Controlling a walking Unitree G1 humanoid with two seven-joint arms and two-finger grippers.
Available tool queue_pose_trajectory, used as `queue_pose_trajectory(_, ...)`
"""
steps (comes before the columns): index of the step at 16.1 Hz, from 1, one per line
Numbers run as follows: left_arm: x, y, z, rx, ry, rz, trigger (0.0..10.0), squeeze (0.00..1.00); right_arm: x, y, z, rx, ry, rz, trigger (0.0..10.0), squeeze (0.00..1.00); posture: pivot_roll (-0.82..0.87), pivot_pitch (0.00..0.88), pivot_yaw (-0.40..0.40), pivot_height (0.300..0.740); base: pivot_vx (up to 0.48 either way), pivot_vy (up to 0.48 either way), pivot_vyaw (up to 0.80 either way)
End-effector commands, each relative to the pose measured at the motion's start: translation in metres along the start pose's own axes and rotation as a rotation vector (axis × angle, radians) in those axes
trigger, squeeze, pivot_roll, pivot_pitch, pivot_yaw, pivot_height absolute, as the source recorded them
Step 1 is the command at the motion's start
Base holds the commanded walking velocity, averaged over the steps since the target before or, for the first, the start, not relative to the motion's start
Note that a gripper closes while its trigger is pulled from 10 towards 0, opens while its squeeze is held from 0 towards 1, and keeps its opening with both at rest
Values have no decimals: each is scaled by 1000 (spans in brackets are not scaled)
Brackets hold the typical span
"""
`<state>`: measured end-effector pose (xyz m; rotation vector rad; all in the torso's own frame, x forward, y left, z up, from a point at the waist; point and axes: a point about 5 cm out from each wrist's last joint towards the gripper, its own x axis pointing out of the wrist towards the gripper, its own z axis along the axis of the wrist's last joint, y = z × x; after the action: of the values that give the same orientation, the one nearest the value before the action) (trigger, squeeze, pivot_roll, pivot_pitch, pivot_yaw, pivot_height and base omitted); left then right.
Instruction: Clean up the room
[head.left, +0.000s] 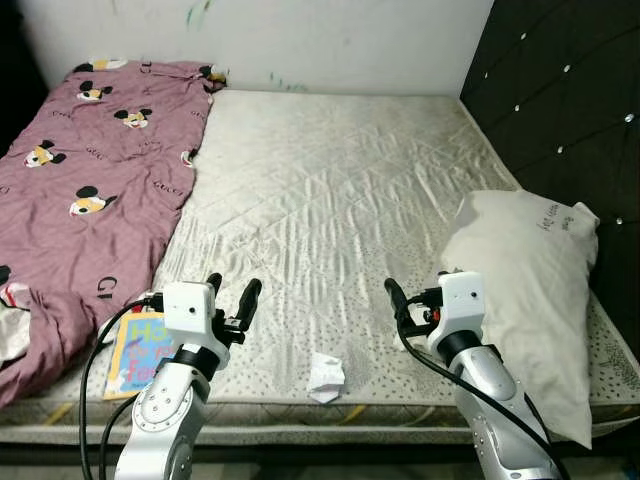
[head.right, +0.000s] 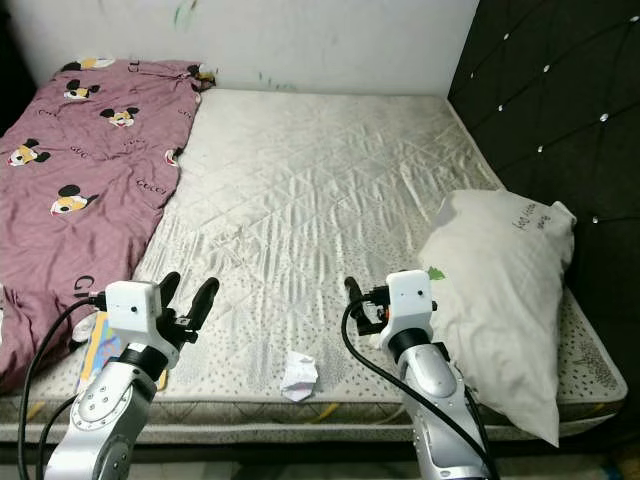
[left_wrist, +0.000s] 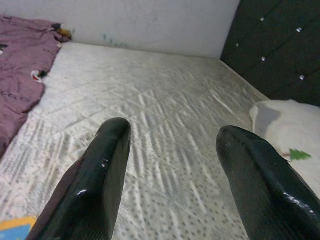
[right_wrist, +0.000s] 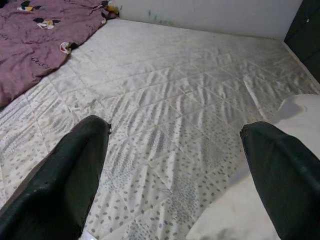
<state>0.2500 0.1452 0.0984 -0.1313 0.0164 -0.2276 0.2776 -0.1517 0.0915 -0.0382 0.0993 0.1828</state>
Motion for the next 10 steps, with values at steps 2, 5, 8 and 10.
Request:
queue_pose_trajectory(2,-1,1,0,4,7,2,10000,0,-1,-1,-2,-2,6,-8,10000,0,-29,39,-53,740,0,0,0)
queue_pose_trajectory(5,-1,2,-1,-9,12,14,10000,0,0,-2,-2,3,9,-9,10000,0,-29,40,-53,740,0,0,0)
queue_pose_trajectory(8,0,3,-1,-10,14,21,10000,0,0,-2,-3,5,10,-9,10000,0,-28,40,-54,740,0,300,0)
queue_pose_trajectory(10,0,3,-1,-7,14,29,10000,0,0,-2,-3,9,10,-11,10000,0,-27,35,-55,740,0,133,0)
